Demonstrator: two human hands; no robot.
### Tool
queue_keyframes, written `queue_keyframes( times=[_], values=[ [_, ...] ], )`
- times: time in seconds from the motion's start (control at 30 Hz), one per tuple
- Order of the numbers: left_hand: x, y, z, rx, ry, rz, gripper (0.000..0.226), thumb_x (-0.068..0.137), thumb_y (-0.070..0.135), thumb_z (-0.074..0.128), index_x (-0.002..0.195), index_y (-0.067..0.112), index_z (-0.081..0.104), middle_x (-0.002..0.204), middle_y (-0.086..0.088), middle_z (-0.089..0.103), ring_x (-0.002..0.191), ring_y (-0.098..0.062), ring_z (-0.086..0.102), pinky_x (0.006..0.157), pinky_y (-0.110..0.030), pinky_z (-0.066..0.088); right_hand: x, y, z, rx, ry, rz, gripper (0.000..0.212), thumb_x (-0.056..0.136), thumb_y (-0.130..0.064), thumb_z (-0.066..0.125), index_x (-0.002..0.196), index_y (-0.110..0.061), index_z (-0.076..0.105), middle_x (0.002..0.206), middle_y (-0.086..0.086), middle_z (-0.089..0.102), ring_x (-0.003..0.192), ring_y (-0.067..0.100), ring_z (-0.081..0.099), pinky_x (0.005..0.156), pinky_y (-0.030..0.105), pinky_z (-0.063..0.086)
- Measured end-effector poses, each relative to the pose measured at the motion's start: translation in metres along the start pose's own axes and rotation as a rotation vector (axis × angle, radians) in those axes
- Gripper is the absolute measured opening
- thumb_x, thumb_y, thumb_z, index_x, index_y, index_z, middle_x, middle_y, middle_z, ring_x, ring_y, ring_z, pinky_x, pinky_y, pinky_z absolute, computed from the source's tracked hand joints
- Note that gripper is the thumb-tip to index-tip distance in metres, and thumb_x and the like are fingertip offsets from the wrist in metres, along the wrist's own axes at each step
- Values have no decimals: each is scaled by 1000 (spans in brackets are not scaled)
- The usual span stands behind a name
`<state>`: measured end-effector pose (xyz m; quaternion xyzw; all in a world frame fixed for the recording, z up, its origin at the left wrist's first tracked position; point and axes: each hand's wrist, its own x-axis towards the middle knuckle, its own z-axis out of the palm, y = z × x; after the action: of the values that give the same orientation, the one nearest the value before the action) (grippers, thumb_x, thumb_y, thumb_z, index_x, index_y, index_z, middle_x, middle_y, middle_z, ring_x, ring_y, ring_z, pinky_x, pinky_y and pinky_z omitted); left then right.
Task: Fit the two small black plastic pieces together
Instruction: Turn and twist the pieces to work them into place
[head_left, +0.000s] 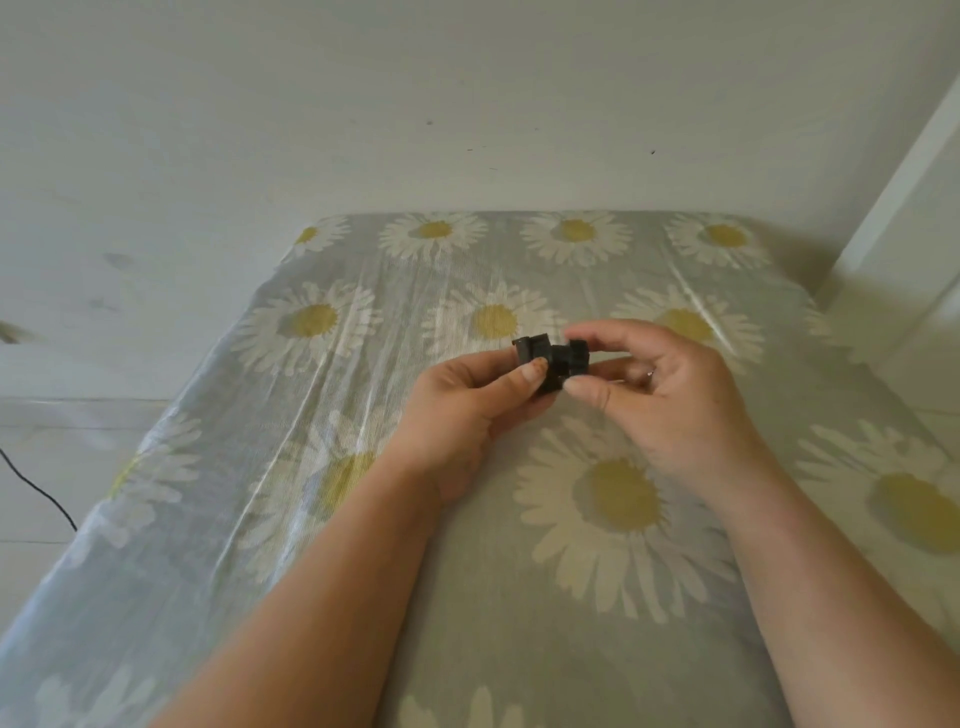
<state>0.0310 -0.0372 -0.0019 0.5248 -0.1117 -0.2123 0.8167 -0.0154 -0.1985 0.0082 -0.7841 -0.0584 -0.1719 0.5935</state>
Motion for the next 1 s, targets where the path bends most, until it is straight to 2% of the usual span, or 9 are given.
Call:
queue_keyframes(
  times=[0.07, 0.17, 0.3, 0.4, 0.47, 0.53, 0.7, 0.9, 1.0],
  values=[
    [-1, 0, 1, 28, -4, 12, 37, 69, 12, 65, 103, 0, 67, 95, -12, 74, 91, -19, 70, 81, -23, 54, 0, 0, 0, 3, 35, -4, 38, 77, -8, 74, 94, -41, 72, 88, -2, 75, 69, 17, 70, 64, 20, 53],
    [-1, 0, 0, 97, 5, 30, 40, 67, 15, 67, 105, 4, 67, 97, -10, 74, 96, -21, 69, 87, -27, 53, 2, 1, -3, 62, 41, 14, 36, 77, -7, 74, 95, -37, 71, 90, -12, 75, 71, 9, 72, 66, 15, 51],
    [-2, 2, 0, 152, 12, 50, 38, 66, 14, 68, 104, 6, 68, 94, -6, 75, 93, -17, 70, 83, -25, 54, 3, 2, -4, 118, 60, 56, 30, 72, -5, 78, 88, -30, 72, 88, -9, 76, 74, 14, 73, 69, 22, 56],
    [-3, 2, 0, 181, 22, 52, 29, 74, 5, 67, 103, 7, 68, 95, -6, 75, 91, -17, 70, 83, -25, 54, 3, 2, -4, 153, 77, 61, 32, 68, -2, 79, 81, -31, 75, 84, -9, 77, 73, 12, 73, 68, 21, 55],
    [-3, 1, 1, 176, 27, 50, 32, 71, 7, 68, 103, 7, 68, 96, -7, 75, 92, -18, 70, 83, -25, 54, 3, 3, -4, 171, 83, 72, 30, 66, -3, 80, 80, -30, 75, 82, -8, 77, 71, 13, 73, 66, 20, 55],
    [-4, 0, 1, 165, 27, 52, 38, 65, 14, 70, 102, 8, 69, 95, -7, 75, 92, -19, 70, 81, -24, 54, 3, 2, -3, 221, 87, 97, 24, 63, -10, 81, 81, -24, 75, 79, -4, 77, 67, 17, 73, 63, 21, 55],
    [-3, -2, 2, 165, 12, 76, 37, 63, 17, 71, 100, 12, 71, 98, -8, 75, 95, -21, 69, 83, -26, 54, 3, 0, -3, 272, 89, 134, 27, 59, -22, 77, 84, -15, 71, 69, 2, 76, 57, 17, 72, 54, 20, 55],
    [-3, -2, 3, 197, -1, 94, 39, 64, 19, 71, 103, 12, 70, 100, -9, 74, 95, -21, 69, 81, -24, 53, 3, 0, -4, 274, 93, 162, 23, 59, -34, 78, 73, -17, 73, 66, 7, 74, 54, 20, 71, 51, 21, 55],
    [-4, -2, 3, 220, -8, 99, 41, 65, 19, 71, 105, 11, 69, 100, -8, 74, 94, -19, 70, 80, -23, 53, 2, -2, -5, 269, 86, 186, 28, 59, -43, 78, 68, -16, 73, 65, 8, 74, 52, 22, 70, 48, 22, 54]
  ],
)
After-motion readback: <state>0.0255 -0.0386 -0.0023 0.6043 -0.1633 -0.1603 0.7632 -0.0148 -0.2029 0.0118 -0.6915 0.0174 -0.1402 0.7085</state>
